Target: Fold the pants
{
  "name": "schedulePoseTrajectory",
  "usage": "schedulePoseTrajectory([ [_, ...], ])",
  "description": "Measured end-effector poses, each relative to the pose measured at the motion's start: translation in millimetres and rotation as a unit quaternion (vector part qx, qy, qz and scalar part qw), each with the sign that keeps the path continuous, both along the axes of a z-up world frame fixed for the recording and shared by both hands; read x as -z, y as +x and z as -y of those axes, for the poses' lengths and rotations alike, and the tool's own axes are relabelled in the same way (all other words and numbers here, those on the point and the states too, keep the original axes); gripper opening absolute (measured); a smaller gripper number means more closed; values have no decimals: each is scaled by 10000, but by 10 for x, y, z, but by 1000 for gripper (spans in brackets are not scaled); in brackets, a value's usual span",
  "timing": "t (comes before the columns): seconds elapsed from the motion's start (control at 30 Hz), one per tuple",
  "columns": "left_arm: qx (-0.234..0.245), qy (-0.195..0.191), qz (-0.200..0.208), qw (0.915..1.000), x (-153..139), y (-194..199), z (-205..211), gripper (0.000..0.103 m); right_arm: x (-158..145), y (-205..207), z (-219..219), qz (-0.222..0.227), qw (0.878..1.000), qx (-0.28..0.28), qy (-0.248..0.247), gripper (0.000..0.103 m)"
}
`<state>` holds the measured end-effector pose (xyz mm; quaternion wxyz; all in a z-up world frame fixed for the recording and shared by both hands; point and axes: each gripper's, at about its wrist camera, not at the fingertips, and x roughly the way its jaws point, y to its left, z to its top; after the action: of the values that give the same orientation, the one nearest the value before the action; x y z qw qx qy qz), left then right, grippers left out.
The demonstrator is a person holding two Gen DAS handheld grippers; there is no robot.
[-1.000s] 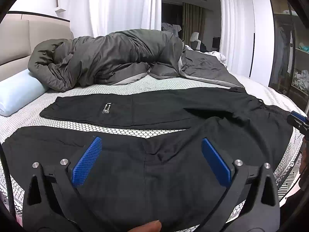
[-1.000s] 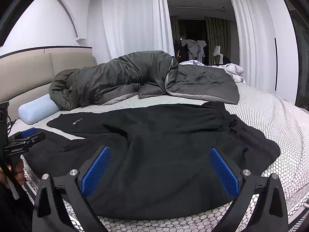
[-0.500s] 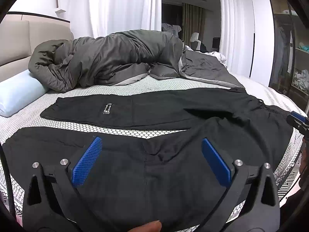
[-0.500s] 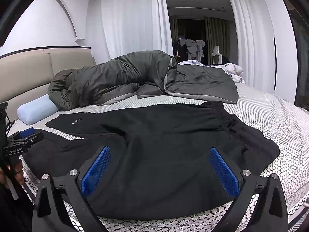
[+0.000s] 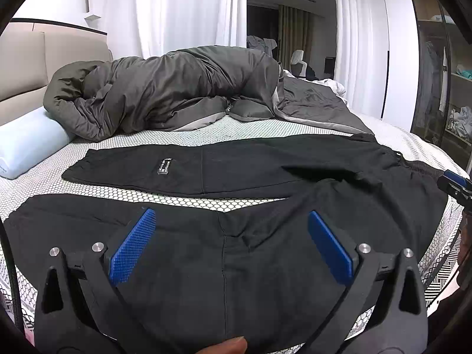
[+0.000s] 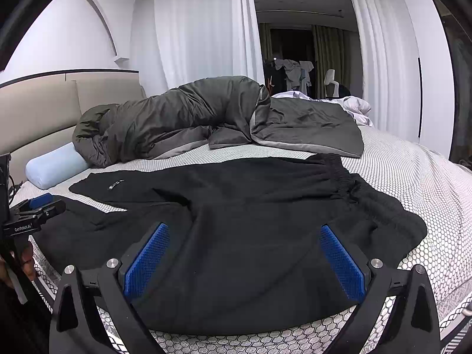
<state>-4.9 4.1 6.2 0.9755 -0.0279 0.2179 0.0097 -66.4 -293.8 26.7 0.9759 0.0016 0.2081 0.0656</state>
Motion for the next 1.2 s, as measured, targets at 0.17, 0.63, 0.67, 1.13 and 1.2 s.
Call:
schedulePoseTrajectory([
  [0.17, 2, -2, -1, 10000, 2, -1, 2, 103, 0, -3, -9, 9, 10000, 5, -17, 103],
  [0.63, 1, -1, 9, 10000, -8, -5, -9, 103, 8, -8, -6, -11, 10000, 14, -11, 103],
  [0.67, 1, -2, 12, 10000, -15, -7, -15, 103, 7, -9, -9, -18, 10000, 3, -13, 103],
  [1.13, -3, 4, 33, 10000, -21, -15, -14, 103, 3, -6, -23, -30, 10000, -20, -28, 103],
  [1.2, -6, 9, 33, 10000, -26, -15, -7, 103, 7, -5, -27, -45, 10000, -21, -45, 103],
])
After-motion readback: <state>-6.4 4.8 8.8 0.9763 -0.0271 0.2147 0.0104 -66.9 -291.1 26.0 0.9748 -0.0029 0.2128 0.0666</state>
